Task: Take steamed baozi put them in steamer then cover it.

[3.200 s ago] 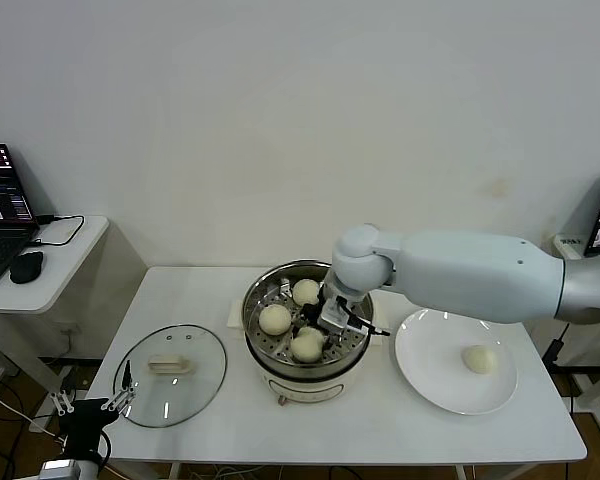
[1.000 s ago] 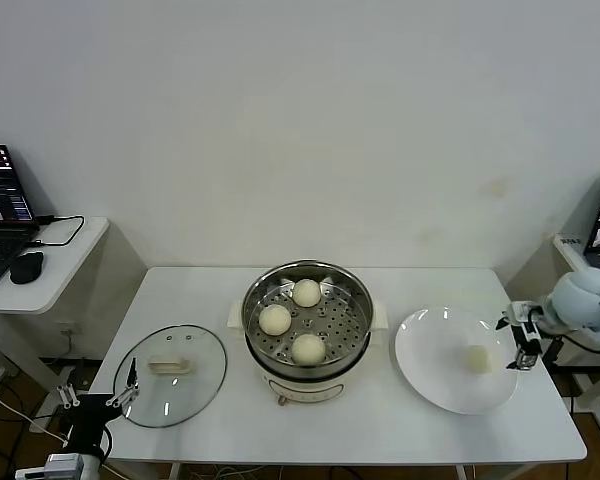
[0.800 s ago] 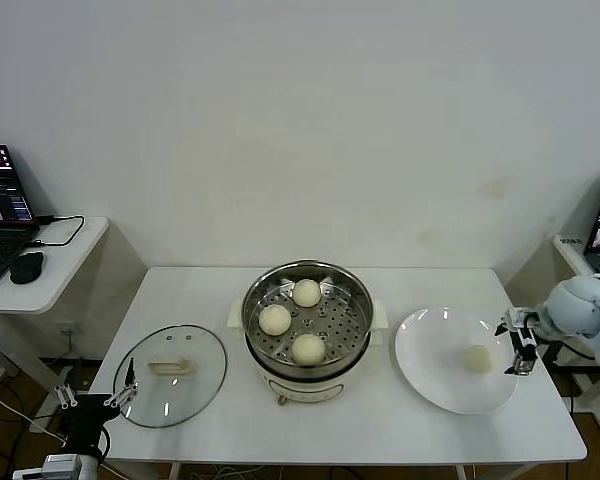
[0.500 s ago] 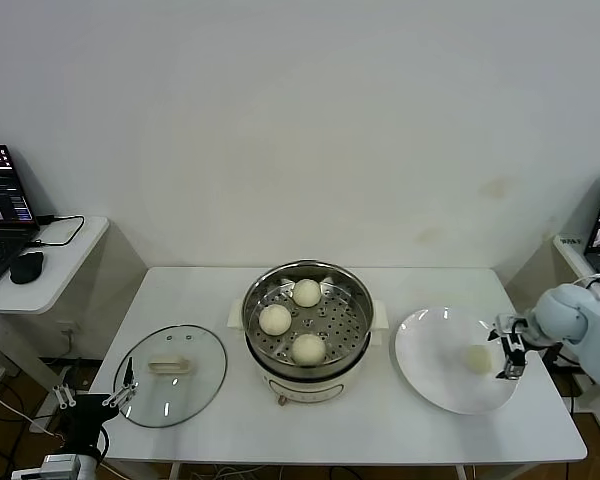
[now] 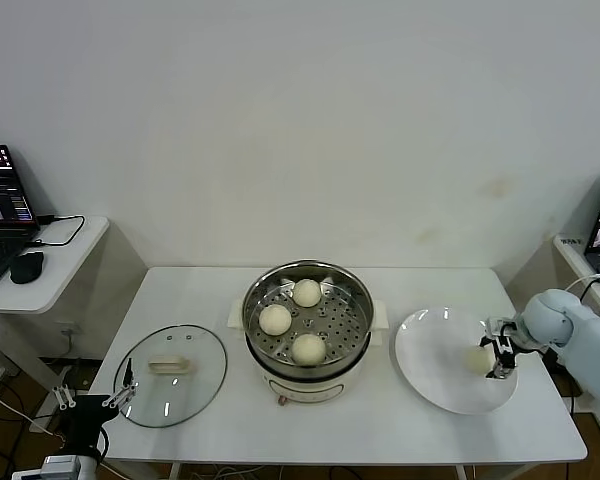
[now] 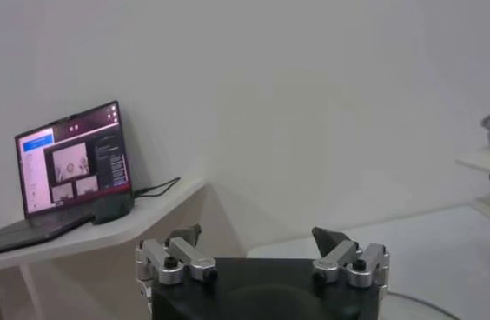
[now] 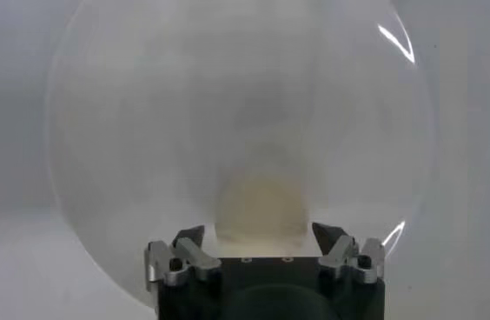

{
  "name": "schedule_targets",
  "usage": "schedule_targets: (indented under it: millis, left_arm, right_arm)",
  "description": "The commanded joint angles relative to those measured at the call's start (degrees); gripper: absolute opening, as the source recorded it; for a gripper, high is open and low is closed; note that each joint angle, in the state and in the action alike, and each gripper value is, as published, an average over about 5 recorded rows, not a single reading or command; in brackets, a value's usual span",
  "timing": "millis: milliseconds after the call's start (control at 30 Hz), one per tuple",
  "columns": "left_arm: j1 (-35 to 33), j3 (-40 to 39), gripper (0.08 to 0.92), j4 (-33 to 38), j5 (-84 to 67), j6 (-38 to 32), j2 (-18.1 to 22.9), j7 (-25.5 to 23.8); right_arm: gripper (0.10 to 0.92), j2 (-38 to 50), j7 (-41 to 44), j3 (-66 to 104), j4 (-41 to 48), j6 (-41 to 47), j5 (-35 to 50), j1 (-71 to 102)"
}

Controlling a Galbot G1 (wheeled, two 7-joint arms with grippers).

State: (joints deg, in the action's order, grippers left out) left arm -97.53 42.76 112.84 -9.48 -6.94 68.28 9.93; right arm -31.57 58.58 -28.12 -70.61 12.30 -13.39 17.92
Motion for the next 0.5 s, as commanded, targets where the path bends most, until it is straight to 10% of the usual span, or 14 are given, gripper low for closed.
schedule_targets:
  millis: [33,500]
  left_arm:
    - [-0.04,0.03,0.823,0.09,0.02,-0.07,0.04,0.02]
    - [0.52,-0.28,0.823,0.19,0.97,-0.79,-0.17,0.07]
  right_arm:
    - [0.615,0.15,0.49,-0.07,0.01,0.39,0.45,-0.76]
    - [0.577,6.11,1.74,-15.8,-10.11,5.47,14.06,-22.91]
